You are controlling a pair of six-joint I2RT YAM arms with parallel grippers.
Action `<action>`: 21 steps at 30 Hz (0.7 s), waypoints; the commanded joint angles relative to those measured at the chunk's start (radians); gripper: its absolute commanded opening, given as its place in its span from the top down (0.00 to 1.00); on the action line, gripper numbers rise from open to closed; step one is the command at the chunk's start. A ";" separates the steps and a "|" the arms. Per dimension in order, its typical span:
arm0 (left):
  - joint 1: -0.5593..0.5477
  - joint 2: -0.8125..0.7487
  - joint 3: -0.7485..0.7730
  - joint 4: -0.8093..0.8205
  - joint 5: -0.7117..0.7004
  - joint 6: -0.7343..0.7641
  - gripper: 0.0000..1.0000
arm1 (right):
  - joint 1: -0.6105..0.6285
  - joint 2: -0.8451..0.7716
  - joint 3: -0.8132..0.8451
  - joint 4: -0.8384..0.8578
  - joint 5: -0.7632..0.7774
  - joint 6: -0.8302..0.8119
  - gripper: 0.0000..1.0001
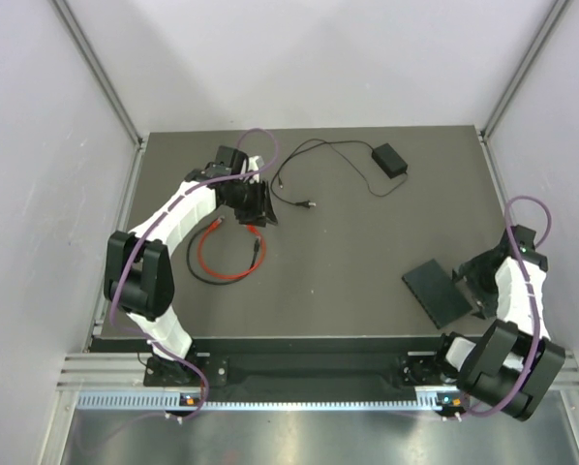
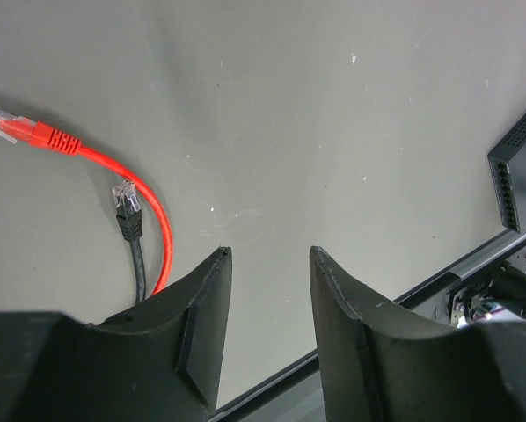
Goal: Pull the plug from the switch port
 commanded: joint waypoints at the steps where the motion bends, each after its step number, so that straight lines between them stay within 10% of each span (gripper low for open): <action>1: 0.005 -0.034 -0.009 0.010 0.013 0.022 0.55 | 0.005 -0.063 0.031 -0.032 0.082 0.028 0.12; 21: 0.005 -0.046 0.001 0.010 0.038 0.019 0.55 | 0.005 0.038 -0.075 0.221 -0.103 -0.076 0.26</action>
